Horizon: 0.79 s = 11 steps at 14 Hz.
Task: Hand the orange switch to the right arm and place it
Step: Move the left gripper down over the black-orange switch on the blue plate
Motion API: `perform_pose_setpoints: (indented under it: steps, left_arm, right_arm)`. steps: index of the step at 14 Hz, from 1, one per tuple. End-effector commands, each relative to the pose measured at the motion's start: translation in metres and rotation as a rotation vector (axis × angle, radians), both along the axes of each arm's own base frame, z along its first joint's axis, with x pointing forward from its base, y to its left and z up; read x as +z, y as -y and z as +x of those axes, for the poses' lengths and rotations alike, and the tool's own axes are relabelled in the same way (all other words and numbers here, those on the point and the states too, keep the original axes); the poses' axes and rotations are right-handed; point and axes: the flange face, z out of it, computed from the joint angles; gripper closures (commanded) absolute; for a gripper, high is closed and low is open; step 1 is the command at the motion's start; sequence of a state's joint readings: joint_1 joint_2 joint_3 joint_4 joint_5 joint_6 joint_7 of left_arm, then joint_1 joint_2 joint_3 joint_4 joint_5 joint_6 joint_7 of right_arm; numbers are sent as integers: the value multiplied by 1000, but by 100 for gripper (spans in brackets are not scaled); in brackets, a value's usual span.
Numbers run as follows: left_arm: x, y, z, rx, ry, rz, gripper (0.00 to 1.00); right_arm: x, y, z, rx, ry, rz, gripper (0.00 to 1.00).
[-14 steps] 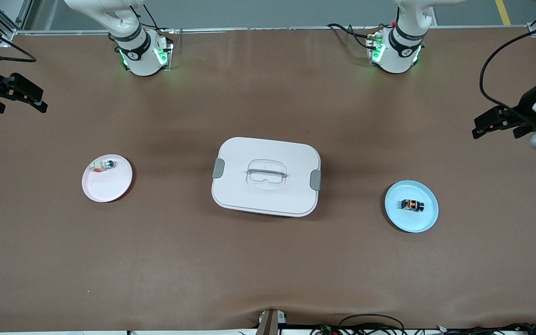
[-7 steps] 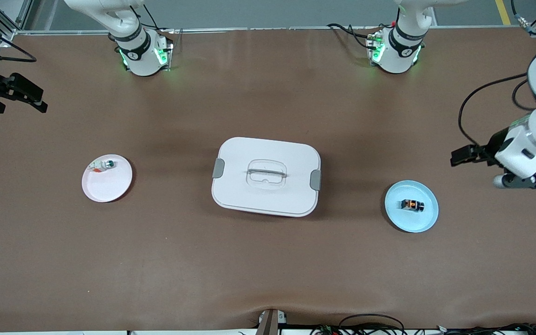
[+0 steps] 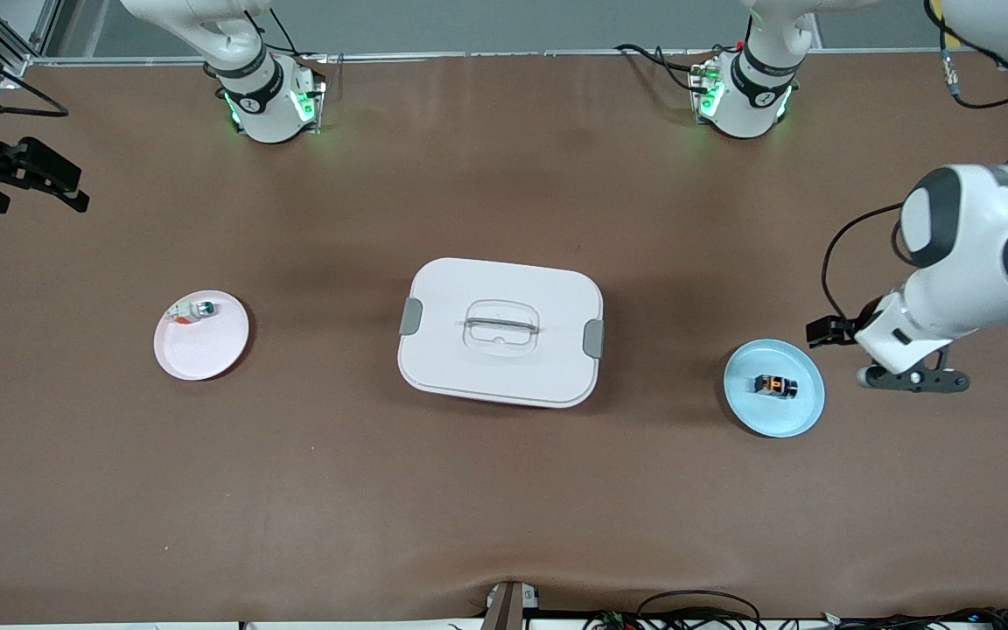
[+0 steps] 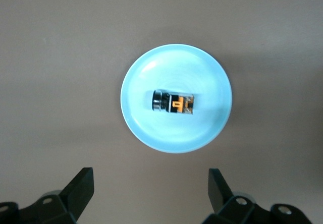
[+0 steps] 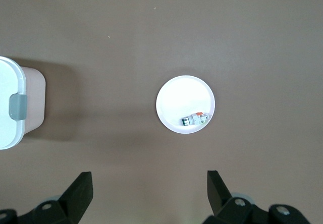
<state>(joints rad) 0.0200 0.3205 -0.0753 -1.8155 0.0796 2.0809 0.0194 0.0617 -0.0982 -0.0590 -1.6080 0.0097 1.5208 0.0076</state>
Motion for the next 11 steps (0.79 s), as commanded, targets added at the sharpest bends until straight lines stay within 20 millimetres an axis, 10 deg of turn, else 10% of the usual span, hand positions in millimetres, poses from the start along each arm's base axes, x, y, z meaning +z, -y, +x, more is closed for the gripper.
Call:
perform_pose_setpoints:
  steps: [1, 11]
  left_arm:
    - [-38, 11, 9, -59, 29, 22, 0]
    - [-128, 23, 16, -83, 1, 2, 0]
  right_arm:
    - [5, 1, -4, 5, 10, -16, 0]
    - [6, 5, -3, -1, 20, -16, 0]
